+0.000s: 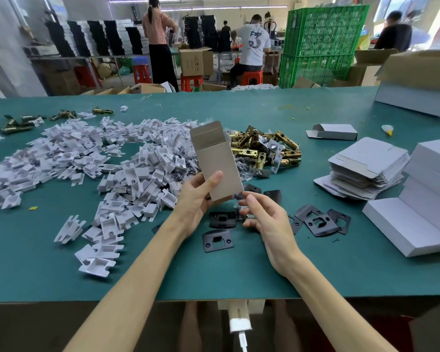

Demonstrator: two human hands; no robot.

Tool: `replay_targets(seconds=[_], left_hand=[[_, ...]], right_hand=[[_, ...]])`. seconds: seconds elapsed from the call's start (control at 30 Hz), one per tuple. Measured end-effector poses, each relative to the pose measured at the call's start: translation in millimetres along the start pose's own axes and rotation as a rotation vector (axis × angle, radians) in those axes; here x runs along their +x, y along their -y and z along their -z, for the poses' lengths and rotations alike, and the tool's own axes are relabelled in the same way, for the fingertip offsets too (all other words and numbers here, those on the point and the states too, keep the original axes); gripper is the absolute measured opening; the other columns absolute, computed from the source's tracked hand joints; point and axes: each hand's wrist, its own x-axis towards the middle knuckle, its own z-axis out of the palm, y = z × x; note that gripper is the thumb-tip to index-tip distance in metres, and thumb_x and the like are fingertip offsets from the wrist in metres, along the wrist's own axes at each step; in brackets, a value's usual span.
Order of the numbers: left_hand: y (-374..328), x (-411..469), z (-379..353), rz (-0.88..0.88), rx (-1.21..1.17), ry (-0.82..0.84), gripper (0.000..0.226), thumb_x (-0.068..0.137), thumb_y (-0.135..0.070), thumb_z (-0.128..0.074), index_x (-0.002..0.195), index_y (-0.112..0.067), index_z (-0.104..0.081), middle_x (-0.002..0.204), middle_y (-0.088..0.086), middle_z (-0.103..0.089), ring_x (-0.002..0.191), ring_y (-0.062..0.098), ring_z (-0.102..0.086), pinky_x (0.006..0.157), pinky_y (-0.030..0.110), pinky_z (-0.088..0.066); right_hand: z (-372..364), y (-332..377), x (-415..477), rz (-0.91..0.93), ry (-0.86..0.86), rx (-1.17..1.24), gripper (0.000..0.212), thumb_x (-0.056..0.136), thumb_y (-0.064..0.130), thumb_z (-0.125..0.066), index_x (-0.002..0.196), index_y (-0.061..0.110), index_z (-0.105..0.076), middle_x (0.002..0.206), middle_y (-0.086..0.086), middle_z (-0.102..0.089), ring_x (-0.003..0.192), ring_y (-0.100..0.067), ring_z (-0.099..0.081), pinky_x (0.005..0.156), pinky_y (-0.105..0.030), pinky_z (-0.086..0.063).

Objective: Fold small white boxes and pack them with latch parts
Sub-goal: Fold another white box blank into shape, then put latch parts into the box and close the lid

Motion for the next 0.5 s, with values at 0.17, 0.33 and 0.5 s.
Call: replay_targets(seconds=[0.17,0.33,0.5], left_hand=[[12.8,4.4,4.7,-0.006,-0.04,0.039,0.043,0.086,-0.03,-0.08,0.122,-0.009,-0.068,0.122,0.013,-0.075,0.11,0.03,-0.073,0.077,0.043,-0.064],[15.4,4.1,7.2,-0.001,-0.086,0.042,0.054,0.082,-0.035,-0.082,0.126,-0.01,-0.064,0.12,0.011,-0.075,0.11,0.031,-0.073,0.079,0.044,-0.064],[15.9,4.7,8.7,-0.012,-0.087,0.056,0.051,0.086,-0.034,-0.079,0.129,-0.01,-0.063,0.124,0.014,-0.074,0.114,0.034,-0.071,0.083,0.047,-0.064]], right_hand=[[-1.3,-3.6,1.1,0.029,-0.057,-0.023,0.018,0.099,0.02,-0.066,0.117,0.017,-0.066,0.107,-0.004,-0.073,0.09,-0.015,-0.07,0.073,-0.027,-0.055],[1.3,18.2,38.6,0.153,-0.156,-0.365,0.014,0.102,0.018,-0.058,0.115,0.019,-0.062,0.107,0.0,-0.068,0.087,-0.014,-0.067,0.069,-0.023,-0.054],[10.5,39.8,114.0,0.15,-0.124,-1.107,0.038,0.106,0.042,-0.046,0.125,0.017,-0.067,0.124,-0.01,-0.065,0.119,-0.028,-0.052,0.099,-0.04,-0.043]])
